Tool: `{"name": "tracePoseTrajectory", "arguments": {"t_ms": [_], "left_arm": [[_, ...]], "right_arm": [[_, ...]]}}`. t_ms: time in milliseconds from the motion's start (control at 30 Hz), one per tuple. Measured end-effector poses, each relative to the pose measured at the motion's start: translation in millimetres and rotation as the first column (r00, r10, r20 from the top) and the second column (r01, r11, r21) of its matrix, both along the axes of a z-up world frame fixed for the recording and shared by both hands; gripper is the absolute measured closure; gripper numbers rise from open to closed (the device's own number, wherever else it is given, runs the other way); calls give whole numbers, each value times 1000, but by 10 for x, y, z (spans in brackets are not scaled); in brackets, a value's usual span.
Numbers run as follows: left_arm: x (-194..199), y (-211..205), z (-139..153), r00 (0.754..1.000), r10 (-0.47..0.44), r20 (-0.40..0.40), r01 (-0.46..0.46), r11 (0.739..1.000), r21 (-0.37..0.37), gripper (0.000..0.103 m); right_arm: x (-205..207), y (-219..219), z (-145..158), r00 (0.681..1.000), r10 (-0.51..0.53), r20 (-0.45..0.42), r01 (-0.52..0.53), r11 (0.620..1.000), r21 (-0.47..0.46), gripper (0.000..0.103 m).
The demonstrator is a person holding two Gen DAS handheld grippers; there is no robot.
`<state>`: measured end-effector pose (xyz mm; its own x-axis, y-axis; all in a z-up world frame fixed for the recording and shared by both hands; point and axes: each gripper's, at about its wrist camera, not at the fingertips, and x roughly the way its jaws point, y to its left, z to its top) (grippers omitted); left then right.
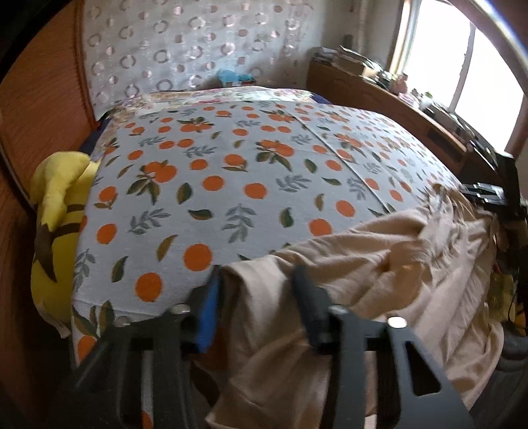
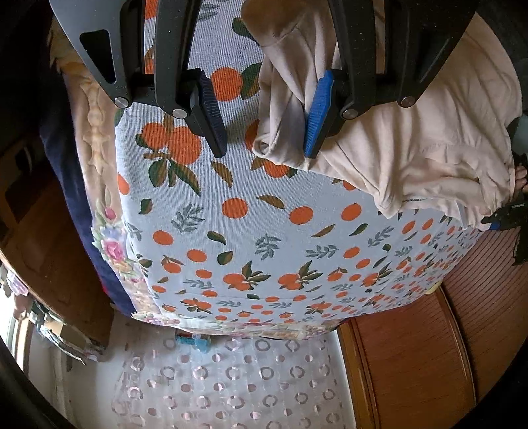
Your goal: Fold small clothes
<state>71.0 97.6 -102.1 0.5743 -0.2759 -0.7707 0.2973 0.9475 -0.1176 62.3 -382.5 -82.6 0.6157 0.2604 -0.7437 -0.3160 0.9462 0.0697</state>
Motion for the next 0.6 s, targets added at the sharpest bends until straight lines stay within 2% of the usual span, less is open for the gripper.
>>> {"name": "tracePoseTrajectory", "arguments": {"t_ms": [33,67,100,167,233,300,400,533,600], "left_arm": [[-8,-15,8,1000,-10,0,10,1000,2,76],[-23,-29,20,1000,-12,7,12,1000,7,84],[-27,-35,33,1000,-12,11,12,1000,11,88],[-66,-33,91,999,-12,31,12,1000,3,90],[-136,-36,207,998,-12,64,13,1000,-28,92],[-263,-63,386,993,-22,118,27,999,-44,93],[-443,-76,669,982,-11,190,24,997,-68,94],[-653,-70,1138,956,2,292,34,993,-117,94],[-718,-45,1419,937,12,349,40,989,-141,94]], "right_arm": [[-3,22,0,1000,8,0,-8,1000,-7,53],[11,44,-14,1000,19,-1,-19,1000,-8,57],[23,55,-35,1000,31,0,-31,999,-7,62],[5,92,-33,998,61,-4,-61,998,4,80],[-4,98,-33,997,77,-12,-77,997,23,90],[-40,92,-4,997,78,5,-78,997,25,92],[-211,32,184,994,81,74,-87,993,83,93],[-513,-45,624,982,76,175,-106,981,165,93],[-654,-56,935,969,85,230,-124,979,161,94]]}}
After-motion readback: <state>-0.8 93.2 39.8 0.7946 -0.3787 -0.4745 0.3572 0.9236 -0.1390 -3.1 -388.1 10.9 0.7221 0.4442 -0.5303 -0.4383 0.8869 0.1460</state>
